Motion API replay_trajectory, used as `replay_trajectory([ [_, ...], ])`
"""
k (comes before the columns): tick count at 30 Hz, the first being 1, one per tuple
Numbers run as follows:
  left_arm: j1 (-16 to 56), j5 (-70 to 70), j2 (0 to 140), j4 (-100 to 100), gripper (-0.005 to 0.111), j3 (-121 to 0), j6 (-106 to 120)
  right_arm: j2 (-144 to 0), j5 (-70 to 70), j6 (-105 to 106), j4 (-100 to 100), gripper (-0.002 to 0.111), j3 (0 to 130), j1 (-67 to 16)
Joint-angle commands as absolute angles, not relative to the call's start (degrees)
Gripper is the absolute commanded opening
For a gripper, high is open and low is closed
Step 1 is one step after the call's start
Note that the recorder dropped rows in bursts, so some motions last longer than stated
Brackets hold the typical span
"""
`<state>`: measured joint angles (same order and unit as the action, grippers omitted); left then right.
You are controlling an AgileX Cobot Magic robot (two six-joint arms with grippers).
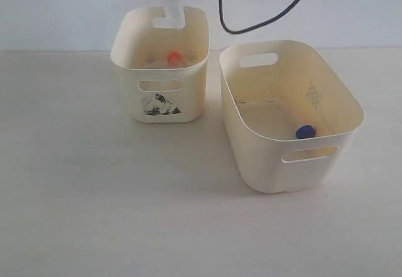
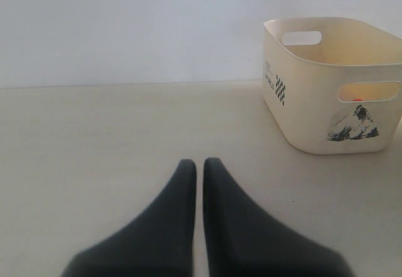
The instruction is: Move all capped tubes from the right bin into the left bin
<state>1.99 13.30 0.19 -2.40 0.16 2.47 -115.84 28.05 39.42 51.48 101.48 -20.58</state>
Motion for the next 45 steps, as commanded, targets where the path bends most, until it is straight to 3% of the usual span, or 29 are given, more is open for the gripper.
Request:
replay_trajectory([
  [1, 1.94, 12.93, 0.0, -2.3, 0.004, 0.0, 1.99, -116.0, 28.65, 33.59, 50.27, 0.032, 101.97, -19.85],
  [2, 1.94, 12.93, 0.0, -2.3, 0.004, 0.0, 1.99, -115.15, 29.7, 32.71, 49.83, 0.01, 101.94, -19.29],
  [3, 1.94, 12.93, 0.0, -2.3, 0.004, 0.0, 1.99, -114.27, 30.69, 32.77, 49.23, 0.001, 101.94, -18.78],
  [12, 1.94, 12.93, 0.0, -2.3, 0.004, 0.0, 1.99, -102.46, 44.59, 30.78, 31.99, 0.002, 101.94, -14.3],
  [21, 1.94, 12.93, 0.0, -2.3, 0.004, 0.0, 1.99, -94.99, 69.96, 0.94, 2.17, 0.002, 101.94, -13.65],
  [32, 1.94, 12.93, 0.0, -2.3, 0.004, 0.0, 1.99, -102.98, 69.96, -11.62, -21.49, 0.002, 101.82, -20.28],
  [45, 1.94, 12.93, 0.0, -2.3, 0.004, 0.0, 1.99, -114.71, 69.96, -16.53, -22.49, 0.002, 101.82, -24.54],
])
